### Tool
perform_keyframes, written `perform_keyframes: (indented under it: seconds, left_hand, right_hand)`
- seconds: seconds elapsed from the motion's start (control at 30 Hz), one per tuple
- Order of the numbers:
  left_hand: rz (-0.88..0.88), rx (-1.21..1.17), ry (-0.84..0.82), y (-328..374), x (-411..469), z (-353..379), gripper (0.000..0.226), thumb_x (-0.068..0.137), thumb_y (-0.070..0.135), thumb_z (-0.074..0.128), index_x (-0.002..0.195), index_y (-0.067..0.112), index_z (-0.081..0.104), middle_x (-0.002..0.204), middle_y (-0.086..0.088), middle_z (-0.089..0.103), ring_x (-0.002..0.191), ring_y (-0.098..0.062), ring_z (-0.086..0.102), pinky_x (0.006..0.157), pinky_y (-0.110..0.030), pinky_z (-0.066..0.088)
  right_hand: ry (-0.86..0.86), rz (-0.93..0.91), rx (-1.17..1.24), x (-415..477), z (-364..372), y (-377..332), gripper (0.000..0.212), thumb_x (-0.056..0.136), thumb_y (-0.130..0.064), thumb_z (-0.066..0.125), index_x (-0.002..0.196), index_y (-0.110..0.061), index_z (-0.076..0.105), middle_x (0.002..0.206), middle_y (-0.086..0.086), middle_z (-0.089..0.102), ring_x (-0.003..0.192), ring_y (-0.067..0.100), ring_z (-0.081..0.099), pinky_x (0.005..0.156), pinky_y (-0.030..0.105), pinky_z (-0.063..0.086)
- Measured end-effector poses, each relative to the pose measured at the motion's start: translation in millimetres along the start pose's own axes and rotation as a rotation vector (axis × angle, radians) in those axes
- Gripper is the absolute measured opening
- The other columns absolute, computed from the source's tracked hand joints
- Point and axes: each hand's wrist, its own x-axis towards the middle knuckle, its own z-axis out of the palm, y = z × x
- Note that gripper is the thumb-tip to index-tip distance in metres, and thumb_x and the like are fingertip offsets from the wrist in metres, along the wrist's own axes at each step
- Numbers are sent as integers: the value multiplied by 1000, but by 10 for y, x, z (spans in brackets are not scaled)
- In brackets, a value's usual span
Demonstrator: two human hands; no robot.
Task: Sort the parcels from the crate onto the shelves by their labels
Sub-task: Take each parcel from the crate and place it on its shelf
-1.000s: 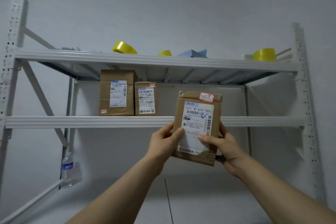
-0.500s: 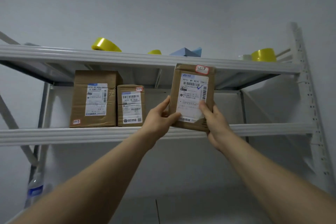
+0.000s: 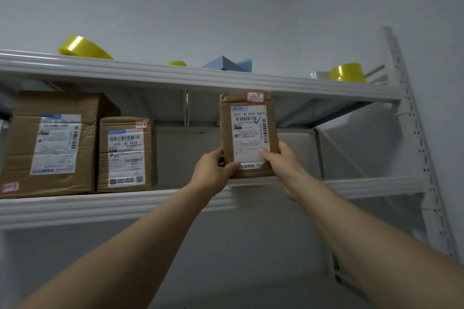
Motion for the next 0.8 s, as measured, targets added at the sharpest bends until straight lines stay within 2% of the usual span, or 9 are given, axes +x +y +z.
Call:
perform_keyframes:
  seconds: [0.17, 0.3, 0.5, 0.67, 0.73, 0.8]
  left_hand:
    - [-24, 118, -3, 14, 312, 392, 41, 91, 21, 61, 131, 22, 53, 116, -1, 67, 104, -19, 62, 96, -34, 48]
    - [-45, 200, -11, -34, 531, 685, 39, 89, 24, 63, 128, 24, 55, 113, -2, 68, 103, -20, 63, 96, -38, 48]
    - [-95, 350, -73, -178, 730, 1023, 43, 86, 34, 67, 127, 30, 56, 108, 0, 69, 101, -19, 63, 92, -37, 50]
    - [-78, 417, -62, -174, 862, 1174, 44, 80, 38, 72, 122, 29, 62, 98, 3, 72, 92, -14, 65, 82, -27, 50]
    - [-81, 423, -71, -163, 909, 1244, 40, 79, 38, 73, 117, 26, 66, 93, 3, 72, 87, -13, 66, 80, -27, 52]
    - [-92, 444, -69, -165, 956, 1325, 37, 78, 37, 74, 109, 18, 70, 89, 0, 72, 85, -16, 67, 82, -33, 54]
  right_hand:
    - [11, -36, -111, 302, -297, 240, 39, 96, -21, 51, 134, -19, 44, 123, -2, 58, 114, 17, 54, 98, 33, 44]
    - [5, -18, -152, 499, -511, 419, 38, 97, -20, 50, 134, -19, 44, 126, 0, 57, 115, 18, 53, 98, 33, 44]
    - [-10, -5, -223, 683, -775, 708, 37, 97, -19, 50, 133, -18, 44, 126, -1, 57, 113, 16, 53, 91, 27, 43]
    - [-24, 0, -371, 833, -1001, 795, 38, 93, -25, 54, 129, -22, 46, 122, -3, 60, 111, 18, 57, 98, 40, 47]
    - [-37, 5, -430, 868, -1077, 804, 39, 89, -26, 57, 127, -23, 46, 117, -5, 61, 108, 17, 57, 96, 39, 47]
    - [-54, 13, -478, 876, -1127, 810, 42, 87, -24, 58, 127, -21, 45, 114, -6, 59, 107, 17, 55, 94, 35, 45]
